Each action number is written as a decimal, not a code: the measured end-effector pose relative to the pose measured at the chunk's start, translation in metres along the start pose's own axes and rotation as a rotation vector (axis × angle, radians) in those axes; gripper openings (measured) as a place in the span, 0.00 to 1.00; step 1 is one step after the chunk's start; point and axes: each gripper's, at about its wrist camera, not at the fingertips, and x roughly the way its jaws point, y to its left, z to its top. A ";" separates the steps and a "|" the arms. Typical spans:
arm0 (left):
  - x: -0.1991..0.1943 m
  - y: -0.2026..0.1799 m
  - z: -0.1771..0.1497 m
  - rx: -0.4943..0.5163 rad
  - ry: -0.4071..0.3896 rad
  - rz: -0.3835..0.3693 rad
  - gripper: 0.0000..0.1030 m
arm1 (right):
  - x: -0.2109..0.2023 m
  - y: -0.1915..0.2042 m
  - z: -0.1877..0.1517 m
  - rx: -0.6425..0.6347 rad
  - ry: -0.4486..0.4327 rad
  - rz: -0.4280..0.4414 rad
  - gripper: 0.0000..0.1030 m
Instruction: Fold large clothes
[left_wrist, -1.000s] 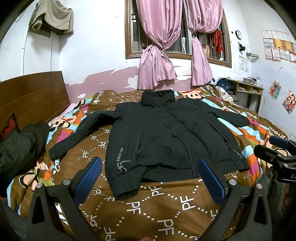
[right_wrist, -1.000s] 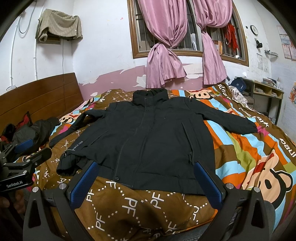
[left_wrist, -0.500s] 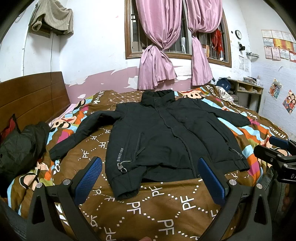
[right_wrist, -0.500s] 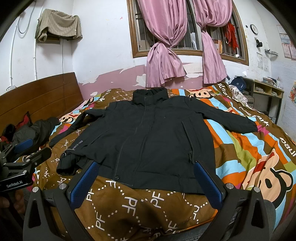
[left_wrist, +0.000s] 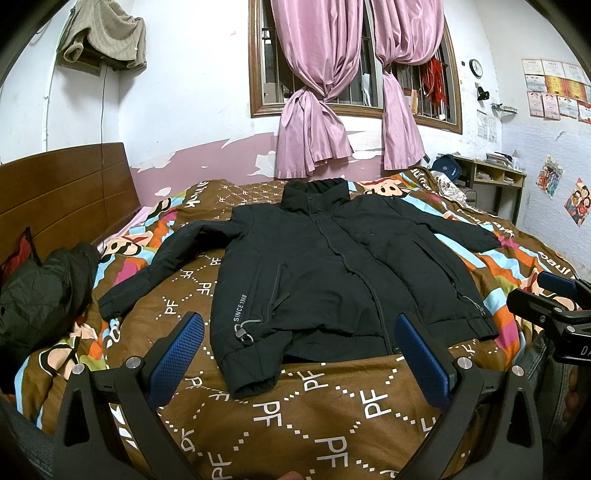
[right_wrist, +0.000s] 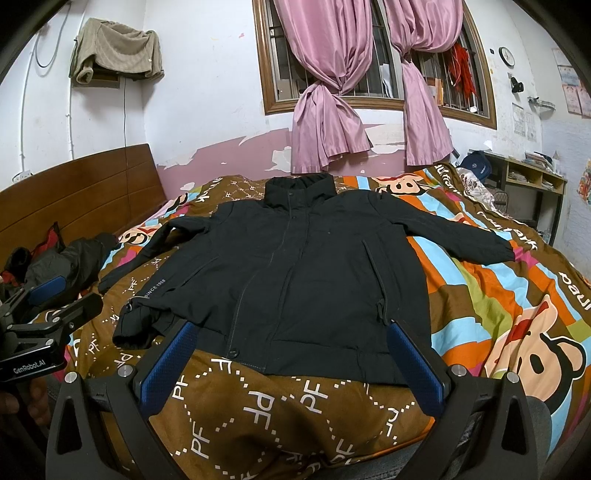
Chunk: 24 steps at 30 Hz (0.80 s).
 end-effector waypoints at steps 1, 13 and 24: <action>0.000 0.000 0.000 0.000 0.000 0.000 0.98 | 0.000 0.000 0.000 0.000 0.000 0.000 1.00; 0.000 0.000 0.000 0.001 0.000 0.001 0.98 | -0.004 -0.001 -0.003 0.002 0.004 0.007 1.00; 0.002 0.001 -0.002 0.006 0.012 0.008 0.98 | 0.003 -0.007 -0.006 0.003 0.018 0.009 1.00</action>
